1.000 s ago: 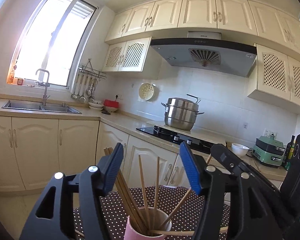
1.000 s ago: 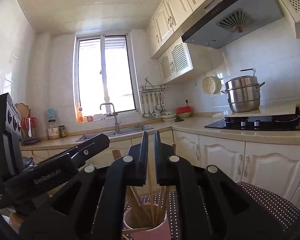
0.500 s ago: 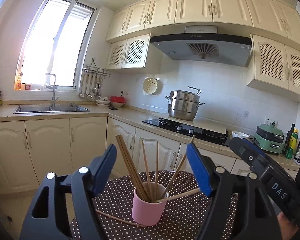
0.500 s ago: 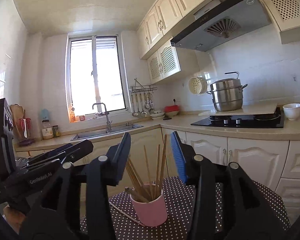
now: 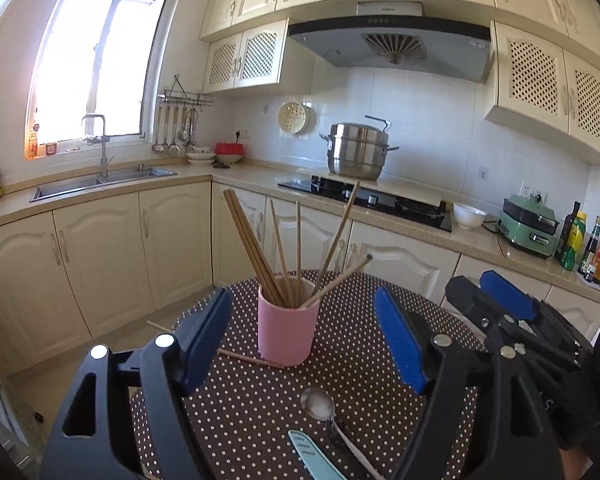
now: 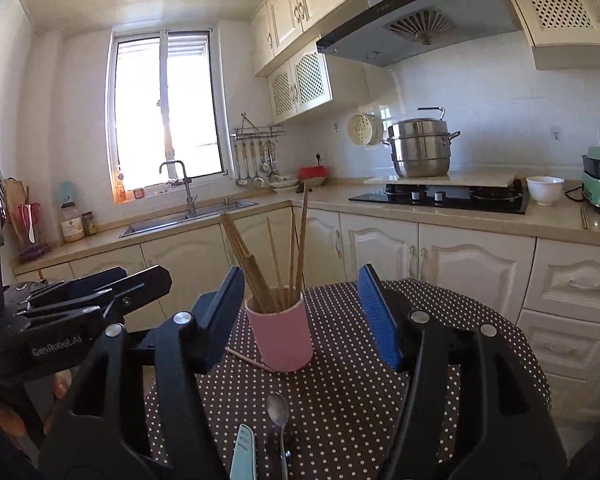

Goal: Organize utensils
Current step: 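Move both tools back down toward the silver spoon and light blue knife, then bring the left tool around the light blue knife while the right tool grasps the silver spoon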

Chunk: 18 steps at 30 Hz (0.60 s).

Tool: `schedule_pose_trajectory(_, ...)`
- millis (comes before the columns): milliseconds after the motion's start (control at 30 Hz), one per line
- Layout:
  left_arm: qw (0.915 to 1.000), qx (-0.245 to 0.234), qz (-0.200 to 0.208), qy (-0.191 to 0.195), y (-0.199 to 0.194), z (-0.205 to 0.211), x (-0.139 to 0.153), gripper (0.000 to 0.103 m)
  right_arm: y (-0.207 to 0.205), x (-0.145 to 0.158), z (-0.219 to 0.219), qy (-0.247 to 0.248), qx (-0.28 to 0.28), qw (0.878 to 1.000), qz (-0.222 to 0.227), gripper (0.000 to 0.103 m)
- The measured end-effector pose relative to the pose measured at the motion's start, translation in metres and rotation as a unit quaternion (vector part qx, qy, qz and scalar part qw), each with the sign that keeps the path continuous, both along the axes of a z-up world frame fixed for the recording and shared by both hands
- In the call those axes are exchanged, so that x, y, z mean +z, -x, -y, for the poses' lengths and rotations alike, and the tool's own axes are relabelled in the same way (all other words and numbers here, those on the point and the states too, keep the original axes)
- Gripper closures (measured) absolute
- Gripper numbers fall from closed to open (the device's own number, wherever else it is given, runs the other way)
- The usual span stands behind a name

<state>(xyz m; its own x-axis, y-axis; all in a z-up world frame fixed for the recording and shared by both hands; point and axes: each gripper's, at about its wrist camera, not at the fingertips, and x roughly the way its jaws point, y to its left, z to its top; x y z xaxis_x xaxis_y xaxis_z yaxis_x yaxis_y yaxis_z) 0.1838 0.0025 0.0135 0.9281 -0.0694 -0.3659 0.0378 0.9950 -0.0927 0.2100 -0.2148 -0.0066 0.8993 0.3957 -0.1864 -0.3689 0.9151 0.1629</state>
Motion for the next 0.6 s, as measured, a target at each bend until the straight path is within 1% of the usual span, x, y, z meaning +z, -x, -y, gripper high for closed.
schedule_pose_trajectory(33, 0.9999, -0.002, -0.016, -0.001, -0.001, 0.001, -0.005, 0.03, 0.0, -0.004, 0.001, 0.004, -0.005, 1.0, -0.01, 0.042)
schedule_pose_trajectory(67, 0.9991, -0.006, -0.041, -0.001, -0.005, 0.0, -0.012, 0.03, -0.001, -0.01, 0.002, 0.012, -0.011, 1.0, -0.024, 0.039)
schedule_pose_trajectory(100, 0.9978, -0.011, -0.066, 0.001, -0.008, 0.0, -0.019, 0.03, -0.003, -0.015, 0.002, 0.021, -0.015, 0.999, -0.038, 0.038)
schedule_pose_trajectory(167, 0.9917, -0.025, -0.126, 0.013, -0.017, -0.001, -0.036, 0.03, -0.007, -0.027, 0.005, 0.035, -0.02, 0.997, -0.066, 0.038)
schedule_pose_trajectory(200, 0.9884, -0.032, -0.147, 0.018, -0.019, -0.001, -0.044, 0.03, -0.009, -0.033, 0.005, 0.04, -0.02, 0.996, -0.082, 0.038)
schedule_pose_trajectory(267, 0.9794, -0.04, -0.196, 0.028, -0.026, 0.0, -0.064, 0.03, -0.013, -0.046, 0.007, 0.048, -0.021, 0.992, -0.113, 0.038)
schedule_pose_trajectory(333, 0.9717, -0.04, -0.232, 0.025, -0.032, 0.001, -0.082, 0.03, -0.016, -0.059, 0.01, 0.054, -0.02, 0.989, -0.14, 0.038)
schedule_pose_trajectory(400, 0.9599, -0.043, -0.276, 0.022, -0.037, 0.004, -0.102, 0.03, -0.016, -0.066, 0.013, 0.052, -0.018, 0.987, -0.152, 0.036)
schedule_pose_trajectory(467, 0.9488, -0.048, -0.312, 0.013, -0.041, 0.006, -0.119, 0.031, -0.014, -0.071, 0.016, 0.051, -0.016, 0.985, -0.162, 0.035)
schedule_pose_trajectory(533, 0.941, -0.043, -0.336, 0.001, -0.043, 0.008, -0.132, 0.031, -0.014, -0.074, 0.019, 0.051, -0.016, 0.984, -0.171, 0.035)
schedule_pose_trajectory(600, 0.9351, -0.041, -0.352, -0.008, -0.044, 0.01, -0.142, 0.031, -0.014, -0.079, 0.022, 0.048, -0.015, 0.982, -0.18, 0.035)
